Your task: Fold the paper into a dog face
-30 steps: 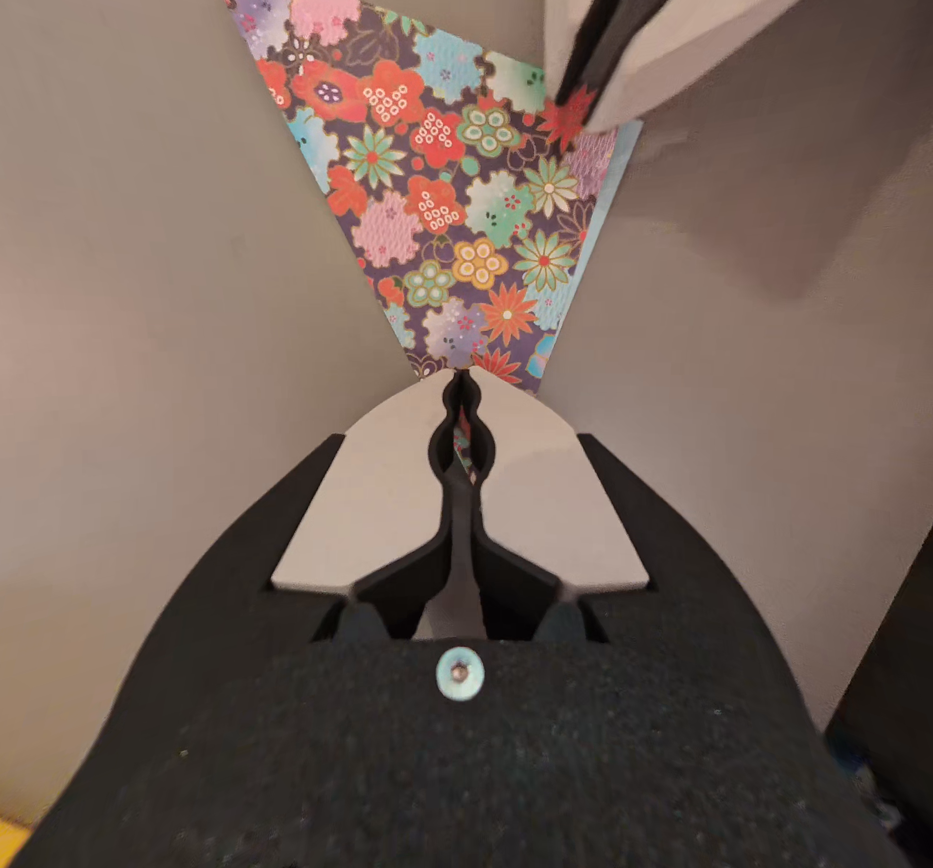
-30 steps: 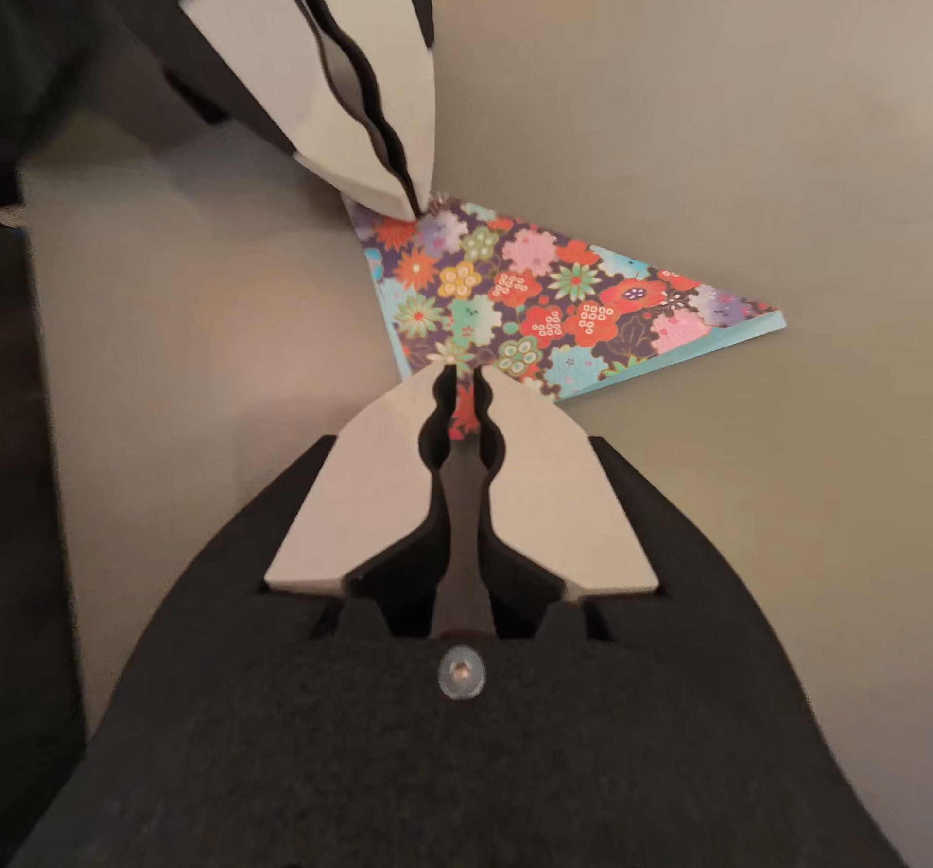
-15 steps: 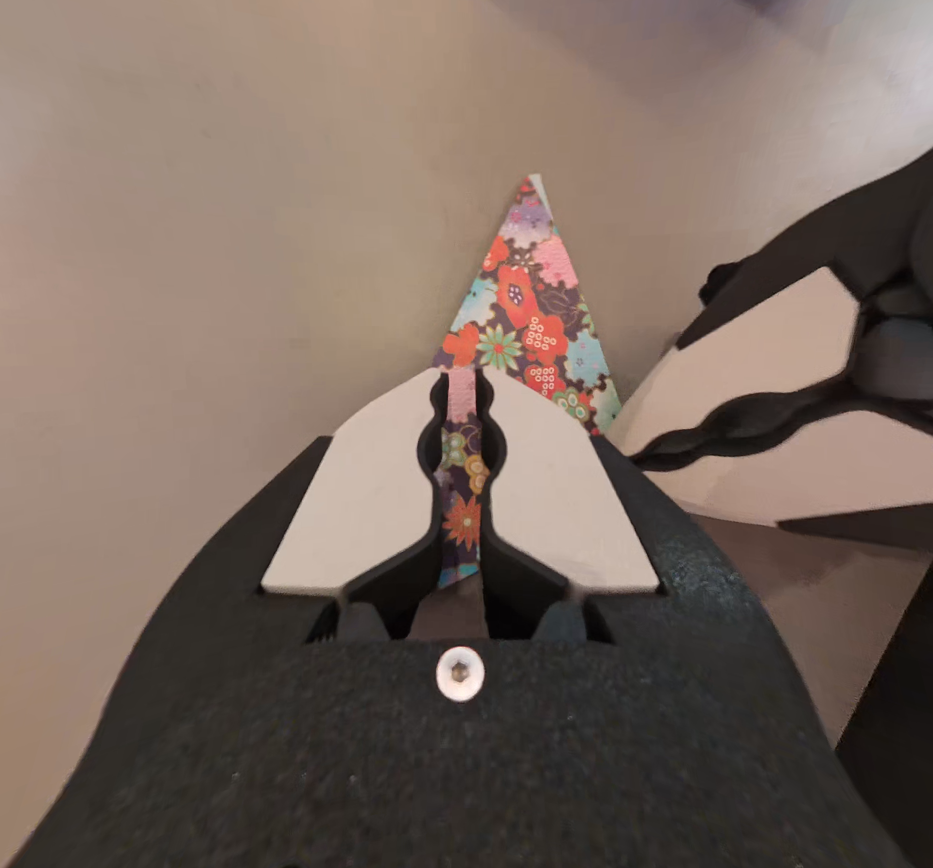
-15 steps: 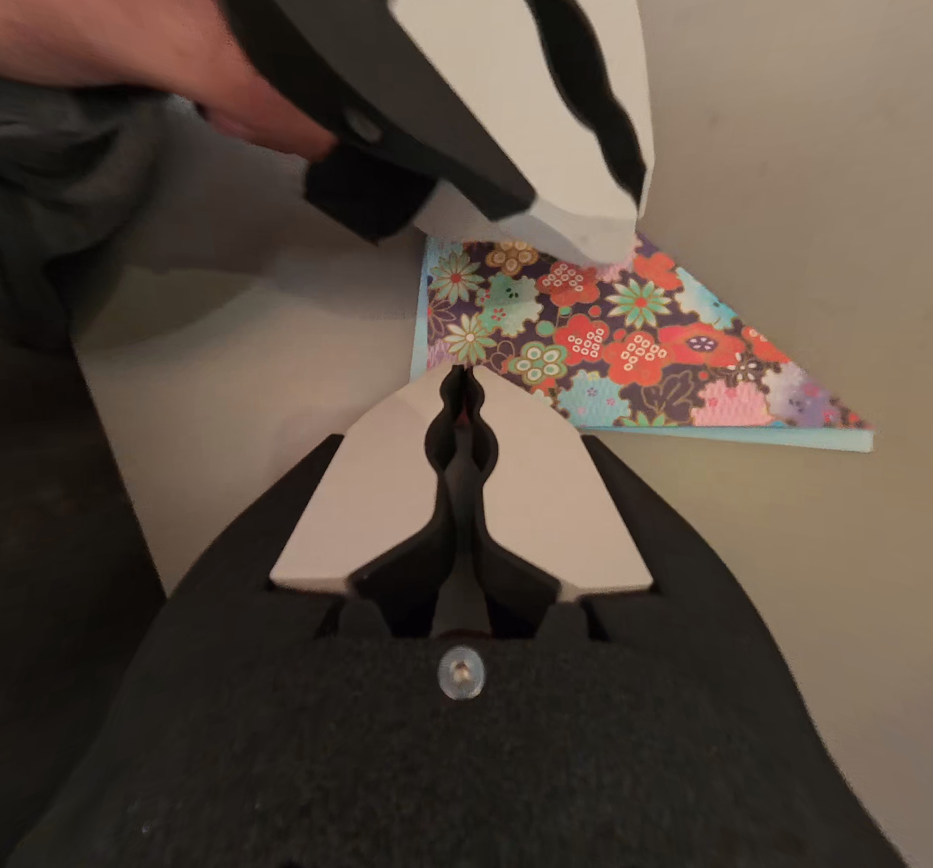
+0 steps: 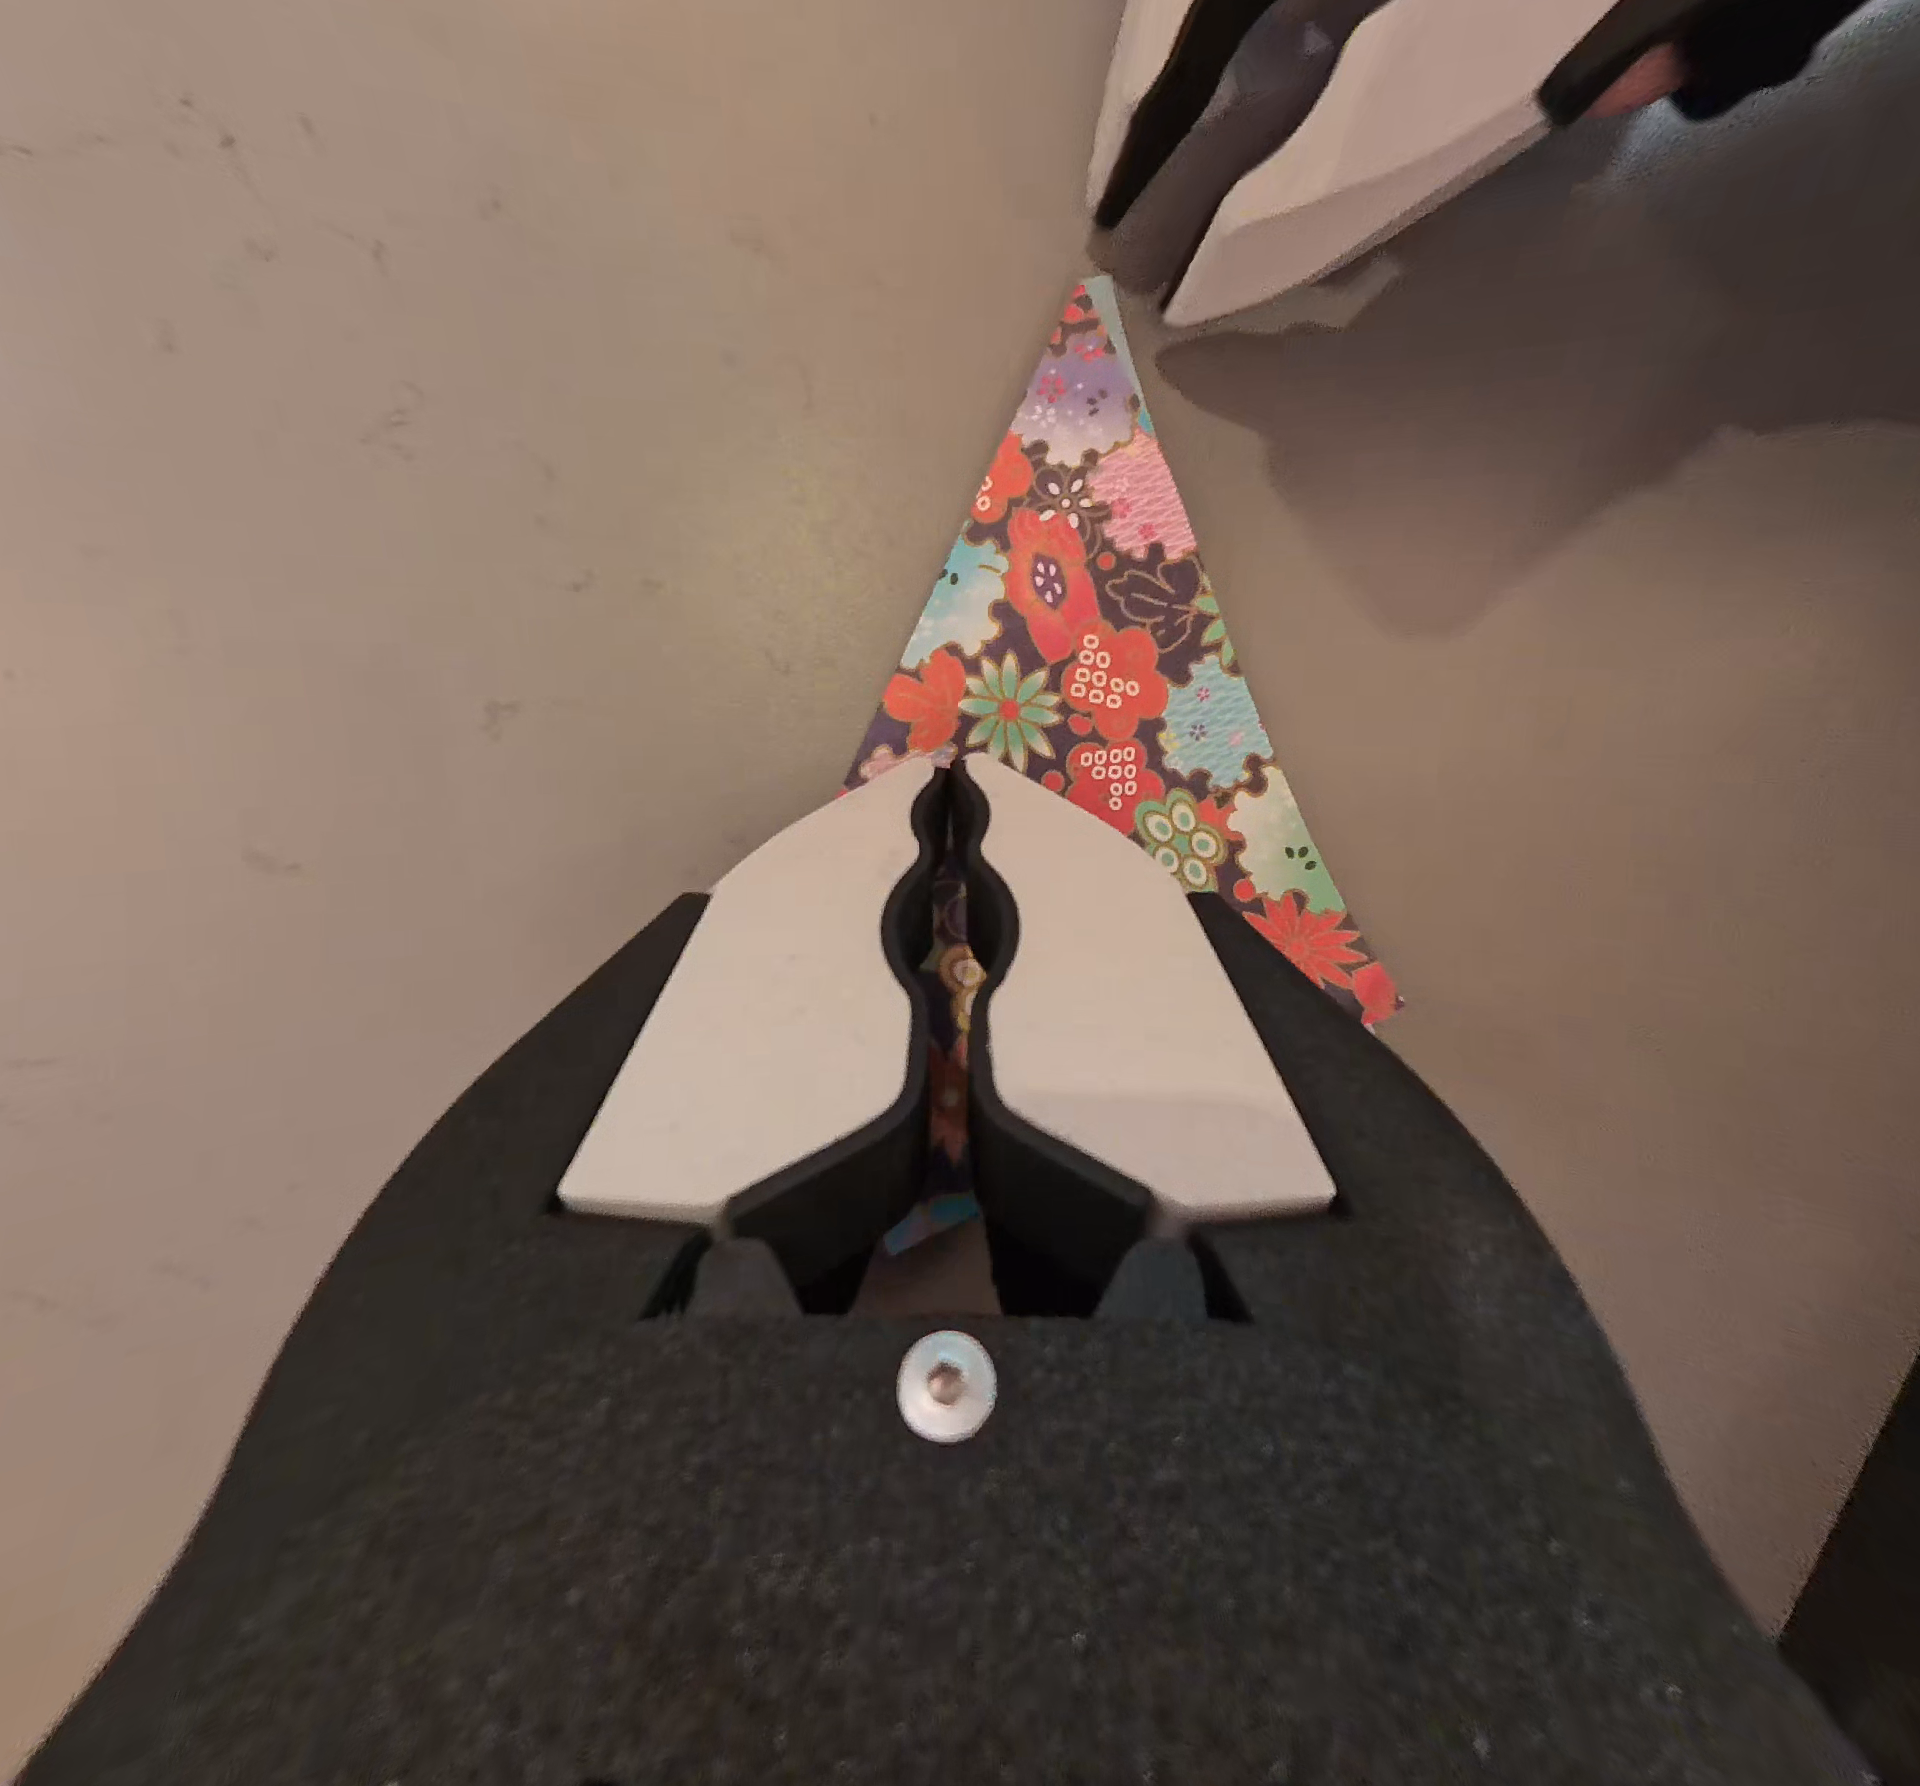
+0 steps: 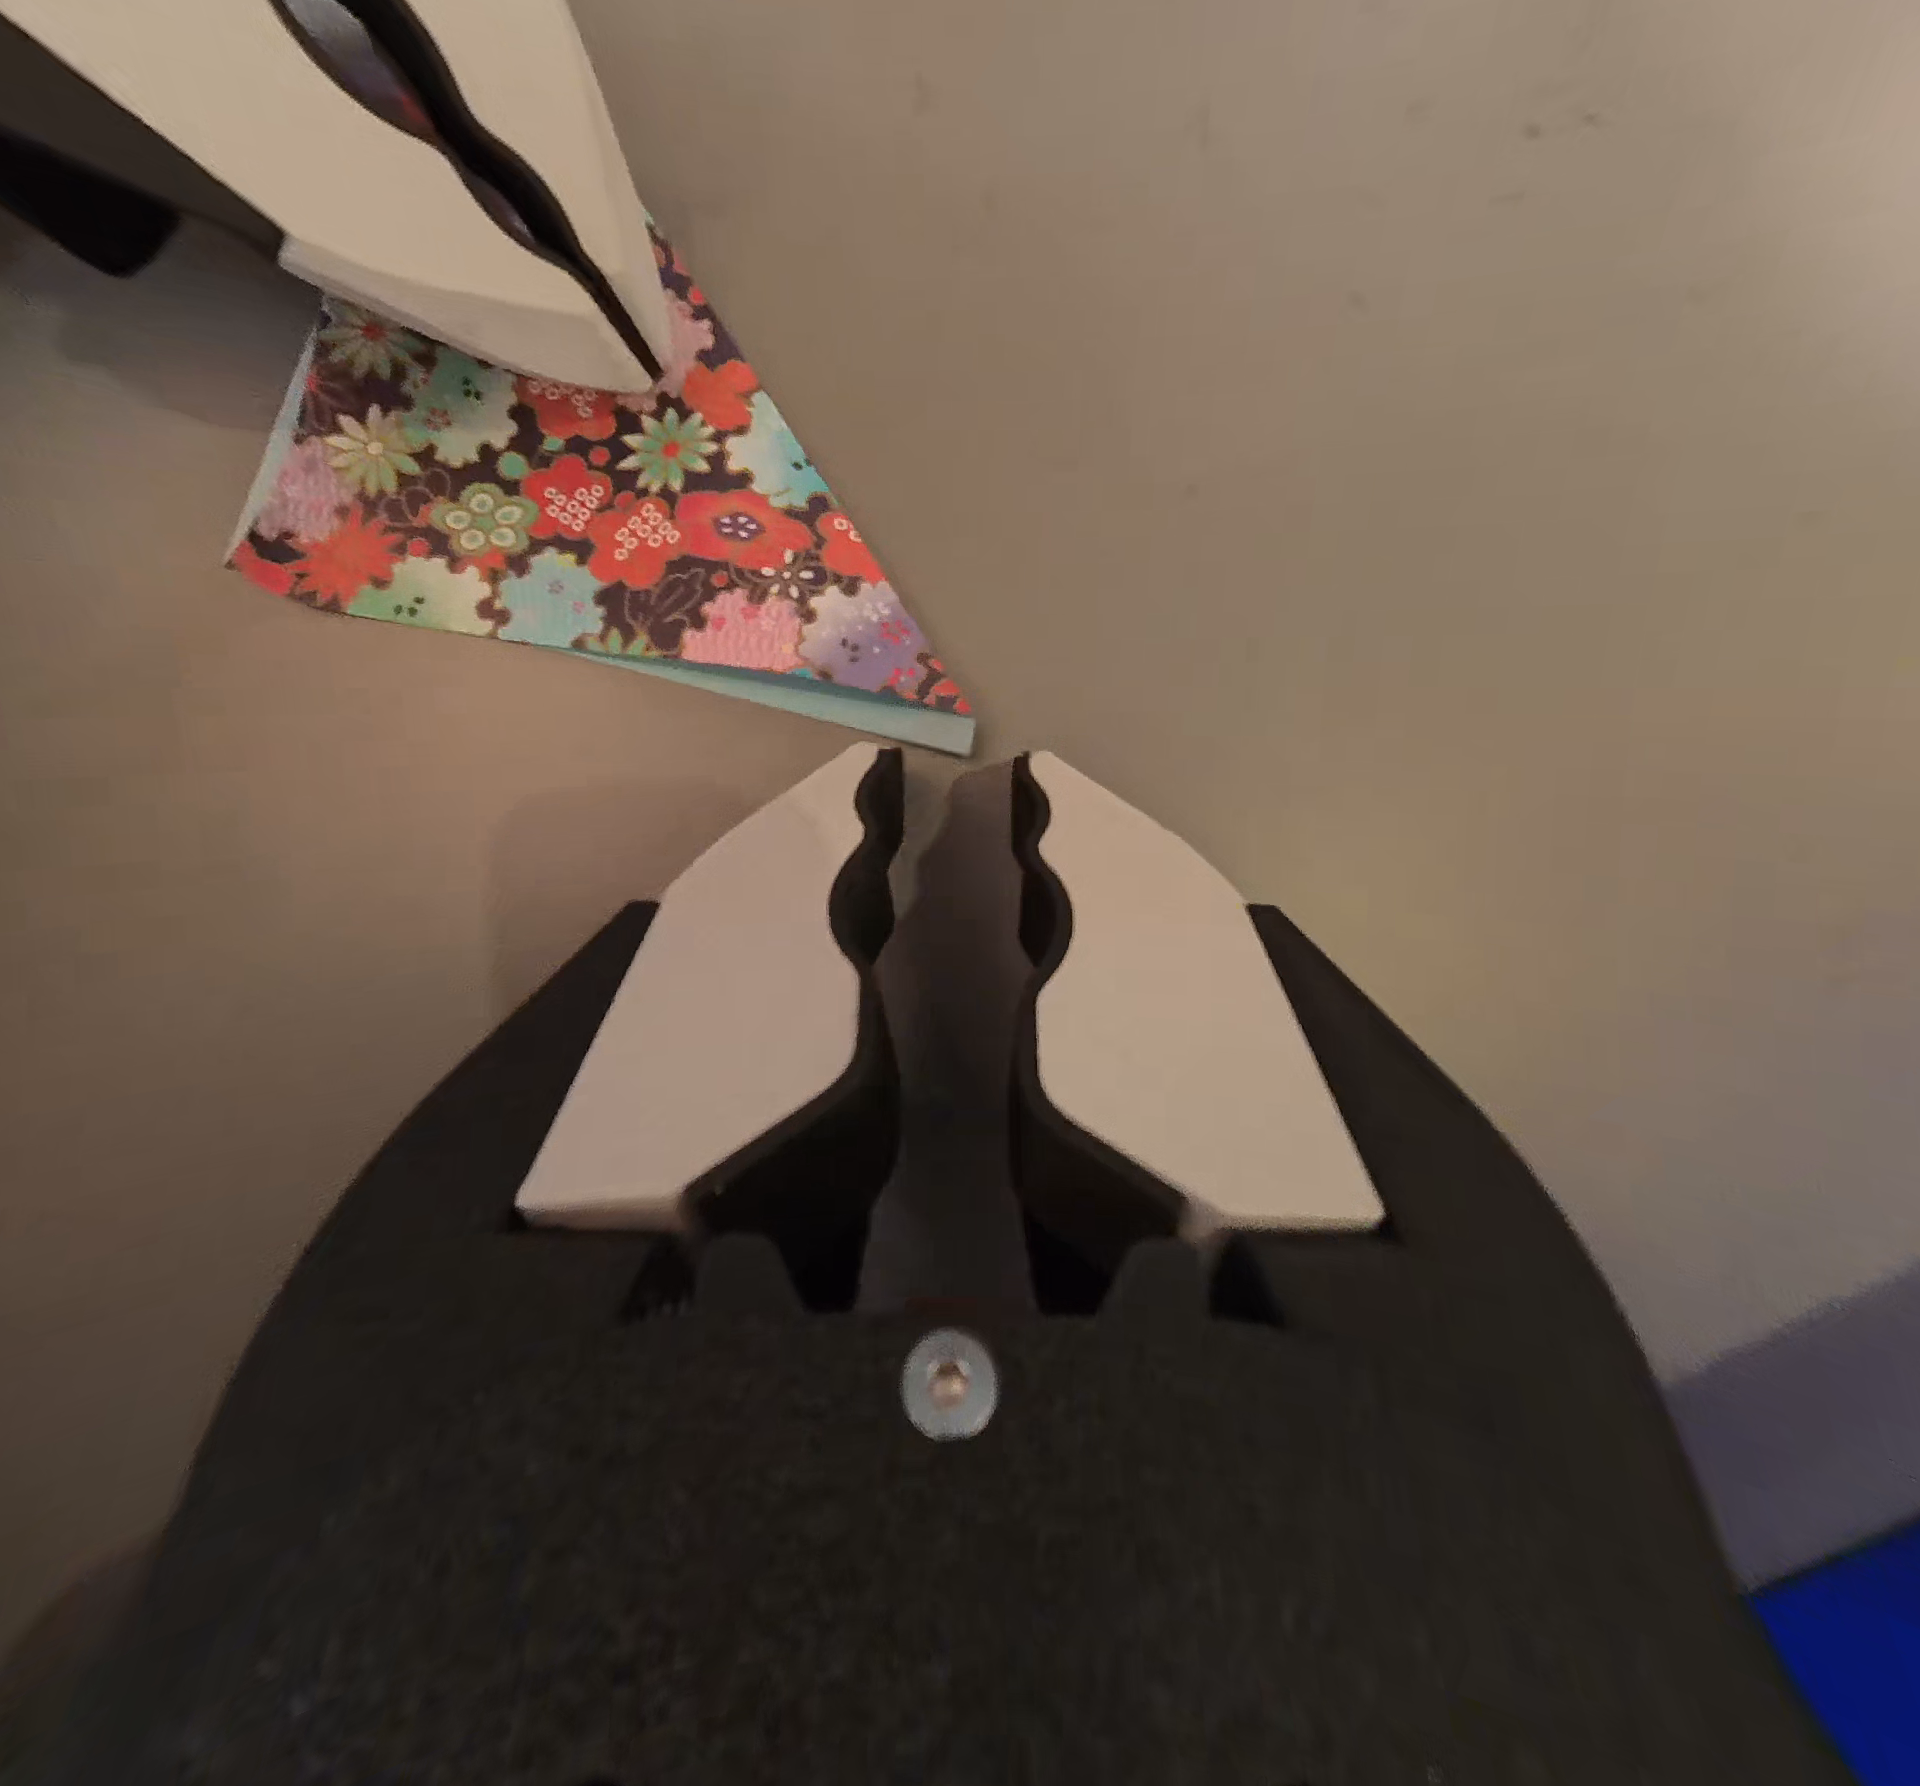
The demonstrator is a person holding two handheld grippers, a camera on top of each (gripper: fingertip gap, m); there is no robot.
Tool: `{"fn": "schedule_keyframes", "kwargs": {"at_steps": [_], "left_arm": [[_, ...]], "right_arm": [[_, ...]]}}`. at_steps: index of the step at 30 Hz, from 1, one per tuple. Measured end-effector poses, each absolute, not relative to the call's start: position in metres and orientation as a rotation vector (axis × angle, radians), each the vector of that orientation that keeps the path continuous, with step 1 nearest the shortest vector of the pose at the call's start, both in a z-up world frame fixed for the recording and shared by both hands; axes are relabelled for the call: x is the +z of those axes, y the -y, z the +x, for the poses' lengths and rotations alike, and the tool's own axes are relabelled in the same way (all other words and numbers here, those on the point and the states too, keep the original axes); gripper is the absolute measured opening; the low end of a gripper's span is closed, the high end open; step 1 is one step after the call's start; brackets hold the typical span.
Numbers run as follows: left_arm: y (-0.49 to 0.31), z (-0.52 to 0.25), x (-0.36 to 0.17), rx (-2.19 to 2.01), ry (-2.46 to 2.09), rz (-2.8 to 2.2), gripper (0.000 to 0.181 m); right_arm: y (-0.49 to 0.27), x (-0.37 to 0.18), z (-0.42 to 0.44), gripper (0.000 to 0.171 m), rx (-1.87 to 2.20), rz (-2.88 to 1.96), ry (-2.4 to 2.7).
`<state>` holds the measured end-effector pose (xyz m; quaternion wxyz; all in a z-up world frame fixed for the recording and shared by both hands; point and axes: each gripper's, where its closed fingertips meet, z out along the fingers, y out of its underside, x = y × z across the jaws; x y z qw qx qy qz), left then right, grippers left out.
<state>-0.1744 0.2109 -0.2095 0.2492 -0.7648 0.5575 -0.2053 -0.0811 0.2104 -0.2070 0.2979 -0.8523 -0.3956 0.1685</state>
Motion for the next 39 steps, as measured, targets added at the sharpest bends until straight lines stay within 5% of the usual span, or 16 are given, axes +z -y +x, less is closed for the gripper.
{"fn": "schedule_keyframes", "kwargs": {"at_steps": [7, 15, 39], "left_arm": [[-0.210, -0.174, -0.209, -0.589, -1.525, -2.091, 0.000], [-0.205, -0.150, -0.192, -0.607, -1.708, -1.878, 0.030], [-0.207, -0.132, -0.210, -0.645, -1.835, -1.818, 0.040]], "right_arm": [[-0.217, -0.210, -0.088, 0.000, 0.484, -2.245, 1.100], [-0.219, -0.206, -0.087, 0.000, 0.433, -2.214, 1.132], [-0.223, -0.211, -0.084, 0.000, 0.419, -2.200, 1.154]]}}
